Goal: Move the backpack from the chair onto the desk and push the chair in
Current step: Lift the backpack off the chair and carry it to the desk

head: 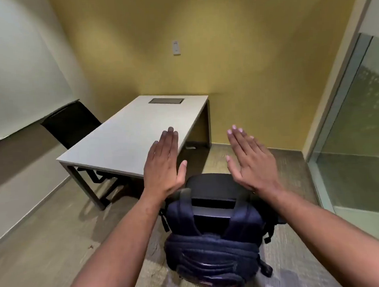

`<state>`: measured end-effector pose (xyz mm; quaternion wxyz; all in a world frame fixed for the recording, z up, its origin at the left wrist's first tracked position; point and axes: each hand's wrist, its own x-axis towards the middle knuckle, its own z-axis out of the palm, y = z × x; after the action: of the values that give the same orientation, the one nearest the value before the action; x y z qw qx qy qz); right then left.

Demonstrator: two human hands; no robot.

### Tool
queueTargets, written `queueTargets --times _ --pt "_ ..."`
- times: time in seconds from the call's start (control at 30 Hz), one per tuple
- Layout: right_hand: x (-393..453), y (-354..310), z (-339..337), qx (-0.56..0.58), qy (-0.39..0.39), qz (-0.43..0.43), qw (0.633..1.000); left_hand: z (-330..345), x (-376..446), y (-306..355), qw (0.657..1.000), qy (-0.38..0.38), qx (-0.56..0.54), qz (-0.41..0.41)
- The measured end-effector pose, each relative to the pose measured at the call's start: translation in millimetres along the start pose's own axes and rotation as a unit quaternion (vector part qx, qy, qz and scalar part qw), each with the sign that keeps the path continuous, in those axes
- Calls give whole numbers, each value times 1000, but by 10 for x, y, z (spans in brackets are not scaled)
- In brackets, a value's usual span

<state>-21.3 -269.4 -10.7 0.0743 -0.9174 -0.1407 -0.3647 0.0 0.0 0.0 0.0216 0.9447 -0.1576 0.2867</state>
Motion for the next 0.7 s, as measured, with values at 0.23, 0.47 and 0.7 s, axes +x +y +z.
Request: queueTargets --times 0.23,0.47,0.7 --pt "-405 -94 186 -15 -74 -80 994 281 -352 -41 994 -76 15 77" --pt "-472 -44 219 84 -234 -7 969 397 -489 -50 986 -145 -60 49" --pt "-475 49 337 129 -437 173 873 429 -566 3 964 -245 -102 24"
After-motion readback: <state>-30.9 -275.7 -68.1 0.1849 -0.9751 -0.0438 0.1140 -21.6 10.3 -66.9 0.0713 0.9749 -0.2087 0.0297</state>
